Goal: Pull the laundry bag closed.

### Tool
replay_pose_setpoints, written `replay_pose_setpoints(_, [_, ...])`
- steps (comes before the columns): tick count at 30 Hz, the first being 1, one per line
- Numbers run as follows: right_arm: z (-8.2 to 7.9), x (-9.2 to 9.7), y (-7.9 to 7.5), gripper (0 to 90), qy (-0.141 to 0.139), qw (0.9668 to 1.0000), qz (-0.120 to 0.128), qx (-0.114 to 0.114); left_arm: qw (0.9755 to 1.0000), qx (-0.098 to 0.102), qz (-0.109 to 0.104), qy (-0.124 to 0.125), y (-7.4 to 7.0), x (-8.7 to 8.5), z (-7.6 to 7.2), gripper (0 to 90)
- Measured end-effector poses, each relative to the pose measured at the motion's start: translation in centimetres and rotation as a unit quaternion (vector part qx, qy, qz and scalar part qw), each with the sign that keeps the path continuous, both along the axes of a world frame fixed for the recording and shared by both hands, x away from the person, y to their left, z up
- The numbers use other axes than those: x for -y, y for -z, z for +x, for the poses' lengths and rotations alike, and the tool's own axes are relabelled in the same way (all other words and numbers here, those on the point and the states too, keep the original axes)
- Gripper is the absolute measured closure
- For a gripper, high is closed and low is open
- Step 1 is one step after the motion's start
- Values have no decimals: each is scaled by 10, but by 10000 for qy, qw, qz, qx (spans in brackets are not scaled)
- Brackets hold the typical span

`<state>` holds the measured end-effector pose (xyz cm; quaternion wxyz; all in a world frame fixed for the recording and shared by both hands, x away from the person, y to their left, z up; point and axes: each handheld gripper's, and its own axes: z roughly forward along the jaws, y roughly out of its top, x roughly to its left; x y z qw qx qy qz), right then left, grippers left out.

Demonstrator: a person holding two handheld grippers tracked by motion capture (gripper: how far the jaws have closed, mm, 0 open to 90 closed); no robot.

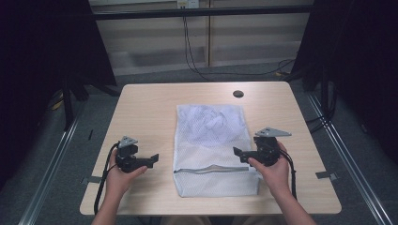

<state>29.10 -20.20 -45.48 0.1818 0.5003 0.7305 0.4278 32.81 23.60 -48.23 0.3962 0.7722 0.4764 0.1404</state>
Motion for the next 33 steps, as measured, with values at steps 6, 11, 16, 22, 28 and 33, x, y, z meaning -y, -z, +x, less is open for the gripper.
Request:
replay_pose_setpoints(6, [1, -13, -2, 56, -161, 9999, 56, 18, 9999, -88, -27, 131, -3, 3, -5, 31])
replay_pose_setpoints(11, [3, -24, -3, 65, -294, 9995, 132, -5, 9997, -118, -102, 188, -5, 7, -9, 31])
replay_pose_setpoints(16, [7, -36, -2, 89, -477, 9984, 304, -64, 9993, -125, -19, 359, -10, 9, -15, 31])
replay_pose_setpoints(22, [10, -50, -1, 115, -659, 9966, 480, -134, 9991, -151, -107, 388, -12, 13, -19, 31])
replay_pose_setpoints(28, [11, -62, 0, 207, -842, 9945, 585, -226, 9986, -180, -93, 482, -12, 19, -22, 31])
replay_pose_setpoints(33, [12, -71, 2, 240, -978, 9922, 711, -305, 9983, -225, -136, 526, -11, 23, -24, 31])
